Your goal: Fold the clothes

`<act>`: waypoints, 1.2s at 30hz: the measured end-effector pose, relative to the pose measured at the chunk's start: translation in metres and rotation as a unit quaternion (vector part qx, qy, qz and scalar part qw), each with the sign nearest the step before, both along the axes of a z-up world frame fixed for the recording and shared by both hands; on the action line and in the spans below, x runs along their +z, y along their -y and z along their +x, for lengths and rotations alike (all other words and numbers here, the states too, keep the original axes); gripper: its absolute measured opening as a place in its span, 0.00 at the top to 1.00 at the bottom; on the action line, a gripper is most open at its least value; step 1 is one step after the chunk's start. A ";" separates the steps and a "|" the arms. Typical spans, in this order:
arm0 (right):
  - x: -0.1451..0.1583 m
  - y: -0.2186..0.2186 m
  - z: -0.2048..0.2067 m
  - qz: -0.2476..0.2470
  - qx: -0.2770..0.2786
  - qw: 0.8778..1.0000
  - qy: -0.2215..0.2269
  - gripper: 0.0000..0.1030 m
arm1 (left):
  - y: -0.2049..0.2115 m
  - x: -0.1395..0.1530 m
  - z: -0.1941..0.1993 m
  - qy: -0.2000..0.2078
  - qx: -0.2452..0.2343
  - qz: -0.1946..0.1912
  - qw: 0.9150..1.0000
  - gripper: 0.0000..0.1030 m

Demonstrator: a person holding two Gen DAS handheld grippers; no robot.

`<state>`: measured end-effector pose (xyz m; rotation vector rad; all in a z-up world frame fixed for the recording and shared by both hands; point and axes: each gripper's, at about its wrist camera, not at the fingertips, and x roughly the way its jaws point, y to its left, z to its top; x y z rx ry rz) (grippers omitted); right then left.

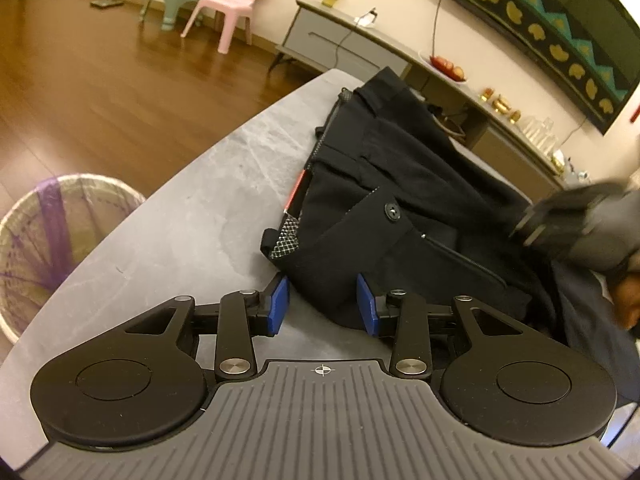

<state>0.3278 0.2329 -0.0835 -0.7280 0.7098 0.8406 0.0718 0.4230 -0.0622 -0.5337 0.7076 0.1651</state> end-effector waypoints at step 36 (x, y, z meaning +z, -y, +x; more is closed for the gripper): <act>0.030 -0.068 -0.016 0.041 0.043 0.998 -0.002 0.92 | -0.043 -0.010 0.046 0.000 0.078 -0.086 0.993 0.97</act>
